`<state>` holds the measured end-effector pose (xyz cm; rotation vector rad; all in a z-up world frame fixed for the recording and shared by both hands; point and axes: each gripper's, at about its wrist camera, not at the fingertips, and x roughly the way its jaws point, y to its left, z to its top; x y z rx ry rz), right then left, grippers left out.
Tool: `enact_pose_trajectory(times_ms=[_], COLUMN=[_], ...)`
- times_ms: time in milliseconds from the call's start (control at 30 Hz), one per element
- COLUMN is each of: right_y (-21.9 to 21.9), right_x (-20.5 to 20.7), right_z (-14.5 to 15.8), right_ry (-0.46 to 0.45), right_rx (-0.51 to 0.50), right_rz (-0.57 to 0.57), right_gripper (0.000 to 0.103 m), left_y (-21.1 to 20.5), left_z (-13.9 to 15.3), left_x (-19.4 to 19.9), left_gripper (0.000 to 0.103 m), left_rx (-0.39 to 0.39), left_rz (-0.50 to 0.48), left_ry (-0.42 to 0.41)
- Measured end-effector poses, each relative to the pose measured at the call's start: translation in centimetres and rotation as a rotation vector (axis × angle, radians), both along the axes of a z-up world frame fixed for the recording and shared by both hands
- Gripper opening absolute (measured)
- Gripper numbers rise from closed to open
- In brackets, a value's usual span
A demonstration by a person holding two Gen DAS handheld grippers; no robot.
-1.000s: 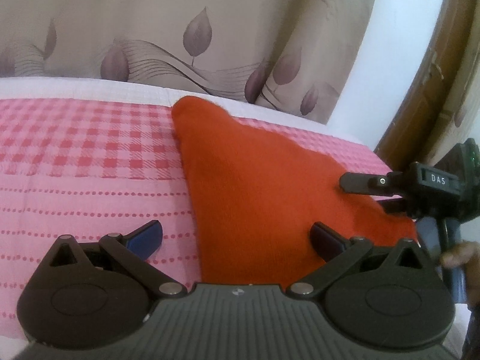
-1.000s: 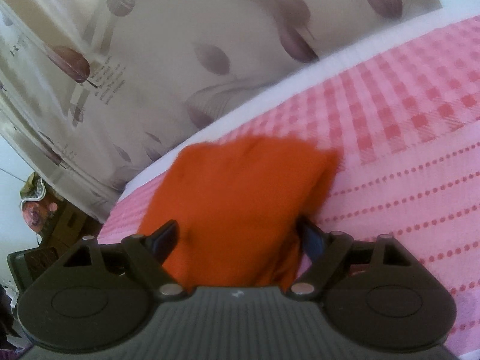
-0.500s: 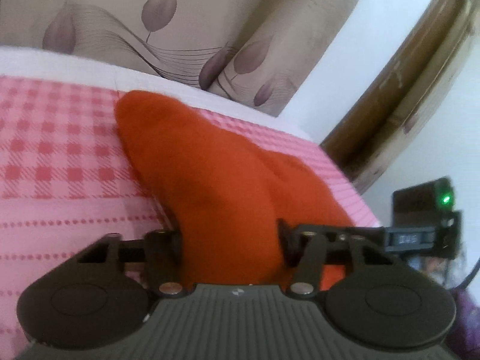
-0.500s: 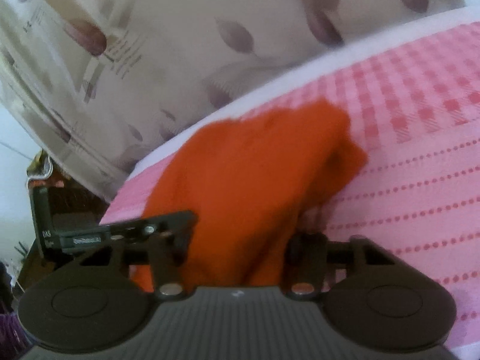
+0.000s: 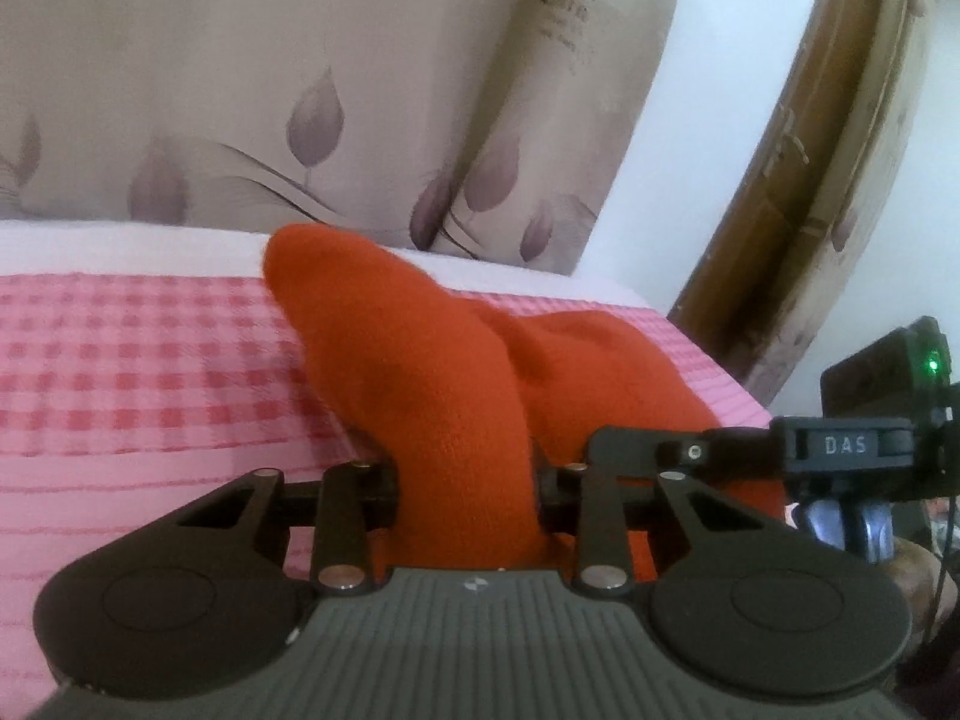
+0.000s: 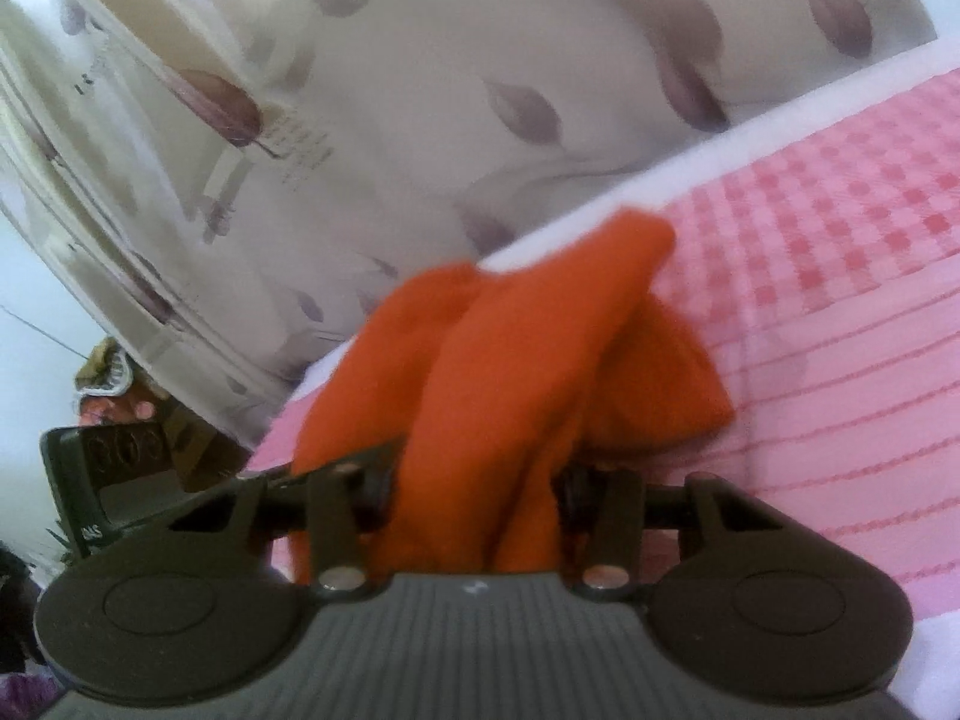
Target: Fold small clothes
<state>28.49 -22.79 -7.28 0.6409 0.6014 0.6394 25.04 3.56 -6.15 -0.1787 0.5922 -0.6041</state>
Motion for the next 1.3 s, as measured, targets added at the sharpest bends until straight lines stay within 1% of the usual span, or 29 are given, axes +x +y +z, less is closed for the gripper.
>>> enact_pose_trajectory(times_ms=[133, 367, 567, 767, 933, 1167, 1300], right_y=[1.8, 5.1, 7.6, 9.7, 10.9, 12.3, 12.9], right_x=[-1.3, -4.7, -7.0, -8.8, -10.2, -11.4, -11.8], right_z=[1.0, 2.4, 3.2, 3.2, 3.0, 2.9, 2.5], right_ry=[-0.018, -0.036, -0.044, -0.04, -0.036, -0.026, -0.015], right_rx=[0.023, 0.065, 0.078, 0.091, 0.086, 0.073, 0.066], right_rz=[0.016, 0.057, 0.091, 0.111, 0.118, 0.122, 0.127], right_gripper=[0.046, 0.046, 0.046, 0.046, 0.046, 0.046, 0.046], left_y=[1.9, 4.4, 6.4, 8.0, 8.5, 9.3, 9.8], left_z=[1.4, 3.7, 4.8, 5.3, 5.3, 4.6, 4.0], left_x=[-2.0, -6.5, -9.7, -11.8, -13.1, -14.6, -14.8], left_gripper=[0.033, 0.033, 0.033, 0.033, 0.033, 0.033, 0.033], left_rx=[0.009, 0.065, 0.1, 0.112, 0.127, 0.144, 0.149], left_rz=[0.038, 0.094, 0.131, 0.16, 0.173, 0.189, 0.196], left_ry=[-0.009, -0.039, -0.058, -0.066, -0.079, -0.085, -0.08])
